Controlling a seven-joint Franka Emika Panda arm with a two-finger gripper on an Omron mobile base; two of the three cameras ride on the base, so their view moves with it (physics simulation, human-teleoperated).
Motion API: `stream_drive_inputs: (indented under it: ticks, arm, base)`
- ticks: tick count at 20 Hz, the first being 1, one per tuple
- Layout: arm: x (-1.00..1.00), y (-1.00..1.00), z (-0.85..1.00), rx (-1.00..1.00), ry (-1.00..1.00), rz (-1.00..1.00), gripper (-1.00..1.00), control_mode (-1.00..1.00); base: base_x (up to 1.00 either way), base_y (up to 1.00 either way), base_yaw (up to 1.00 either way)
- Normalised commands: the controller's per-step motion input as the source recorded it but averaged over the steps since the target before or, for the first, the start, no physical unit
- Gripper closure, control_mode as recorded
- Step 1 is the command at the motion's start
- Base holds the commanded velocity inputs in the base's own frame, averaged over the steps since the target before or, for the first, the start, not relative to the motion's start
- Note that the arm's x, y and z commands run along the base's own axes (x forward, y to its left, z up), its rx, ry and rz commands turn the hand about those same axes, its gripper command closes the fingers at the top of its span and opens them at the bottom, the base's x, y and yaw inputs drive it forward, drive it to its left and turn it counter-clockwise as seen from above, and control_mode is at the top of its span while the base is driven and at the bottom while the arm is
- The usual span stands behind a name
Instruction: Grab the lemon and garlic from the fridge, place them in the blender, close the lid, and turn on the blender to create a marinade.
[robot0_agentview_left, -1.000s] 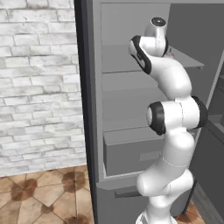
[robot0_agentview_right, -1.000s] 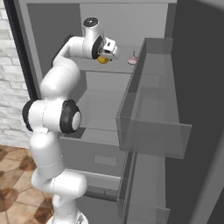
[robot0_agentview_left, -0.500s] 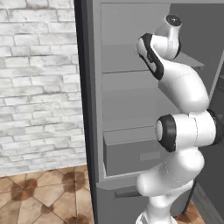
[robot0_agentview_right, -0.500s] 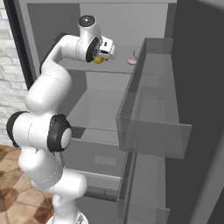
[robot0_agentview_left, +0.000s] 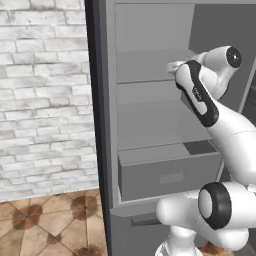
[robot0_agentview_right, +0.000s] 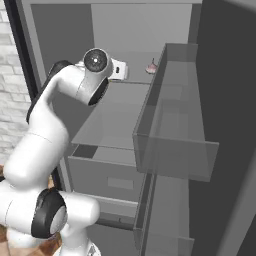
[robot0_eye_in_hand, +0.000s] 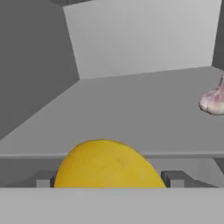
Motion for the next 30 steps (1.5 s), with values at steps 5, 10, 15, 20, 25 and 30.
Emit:
stream_drive_inputs:
  ticks: [5,10,15,20,25,30]
  arm:
    - [-1.0,0.05,0.16,0.0,0.18,0.11,1.0,-1.0]
    - [-1.0,0.02,-0.14,0.0,0.35,0.02,1.0,-1.0]
    - [-0.97,0.08,-0.51,-0.05,0.37,0.0,1.0,-1.0]
    - [-0.27,0.07,-0.16,-0.02,0.15,0.01,1.0,-1.0]
    - [0.0,0.0,-0.02,0.0,0.04,0.0,1.0,1.0]
    - [0.0,0.0,0.0,0.0,0.0,0.0,1.0,1.0]
  base:
    - [0.0,0.0,0.0]
    - [0.0,0.0,0.0]
    - [0.0,0.0,0.0]
    - [0.0,0.0,0.0]
    - [-0.28,0.26,0.15]
    - [-0.68,0.77,0.78]
